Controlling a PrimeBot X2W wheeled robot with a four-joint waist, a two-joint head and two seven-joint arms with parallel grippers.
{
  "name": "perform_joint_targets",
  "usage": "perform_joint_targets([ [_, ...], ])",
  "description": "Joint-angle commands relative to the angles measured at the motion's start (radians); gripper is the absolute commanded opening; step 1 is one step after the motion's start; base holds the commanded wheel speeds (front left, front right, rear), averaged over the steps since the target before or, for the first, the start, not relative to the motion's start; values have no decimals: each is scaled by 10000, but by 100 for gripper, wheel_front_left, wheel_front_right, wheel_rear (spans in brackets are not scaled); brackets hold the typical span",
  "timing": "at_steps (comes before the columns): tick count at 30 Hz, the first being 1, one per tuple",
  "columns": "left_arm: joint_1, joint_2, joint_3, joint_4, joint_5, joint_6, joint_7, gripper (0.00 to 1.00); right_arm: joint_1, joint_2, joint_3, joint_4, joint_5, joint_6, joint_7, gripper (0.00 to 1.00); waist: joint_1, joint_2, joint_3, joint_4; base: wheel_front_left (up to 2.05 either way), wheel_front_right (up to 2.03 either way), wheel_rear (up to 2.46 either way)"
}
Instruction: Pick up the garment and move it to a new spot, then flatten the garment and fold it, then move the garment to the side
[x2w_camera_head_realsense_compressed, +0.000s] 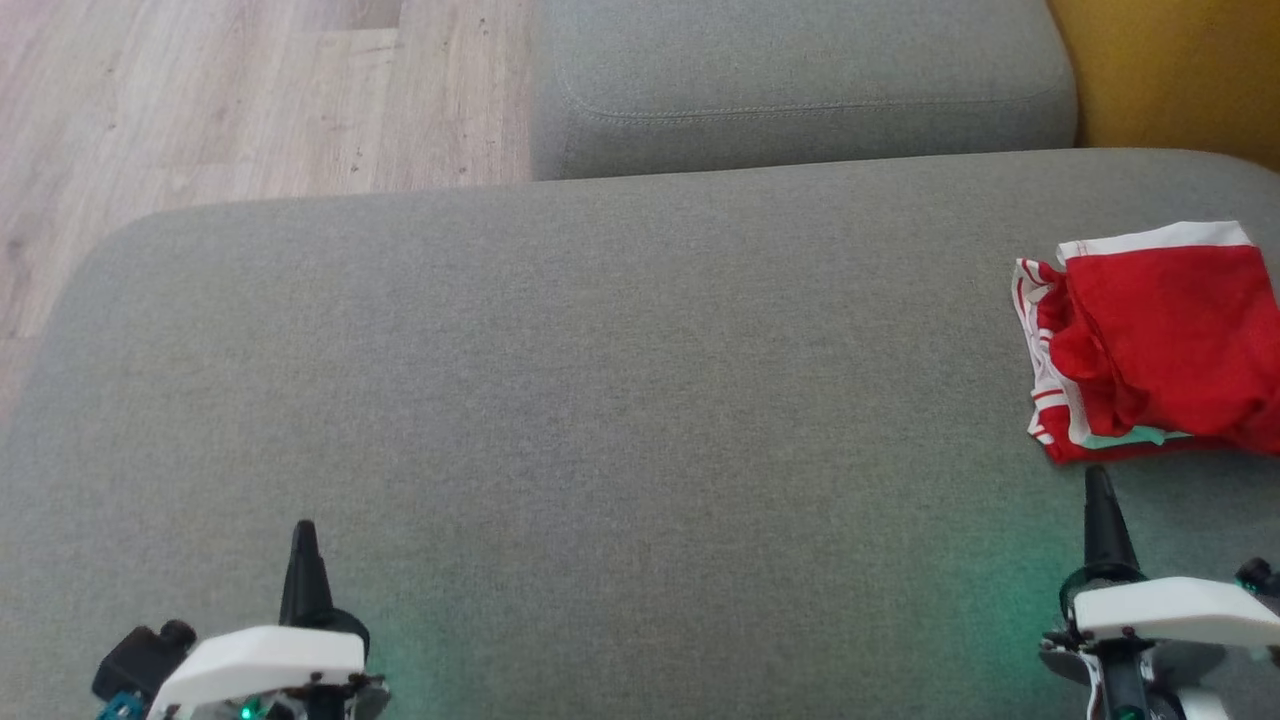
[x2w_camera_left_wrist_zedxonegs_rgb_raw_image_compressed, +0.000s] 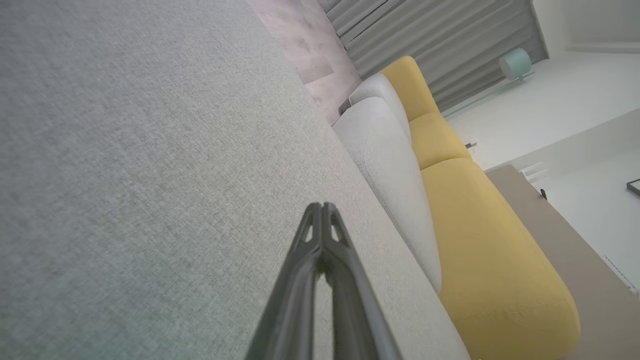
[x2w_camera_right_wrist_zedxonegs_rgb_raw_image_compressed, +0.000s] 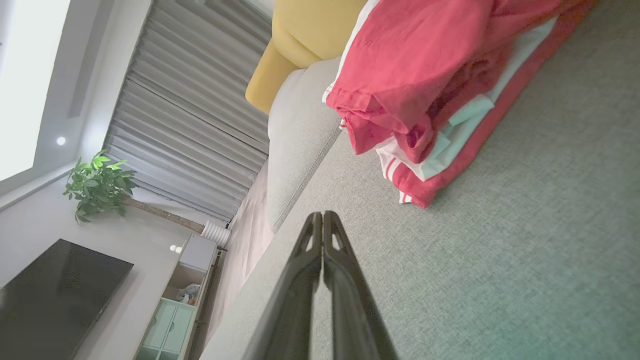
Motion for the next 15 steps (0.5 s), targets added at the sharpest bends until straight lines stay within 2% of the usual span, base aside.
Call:
perform_joint_targets([
  [1,-561,42,365,-386,-309,-85,108,0,-531,-51,65,-390,386,-6,105,0,0,0,5,-8,0,0,0],
  [15,-663,50,739,-521,-1704,-193,519,0,-701,-57,-78,-469,1976,-7,509,0,0,0,42,-67,0,0,0],
])
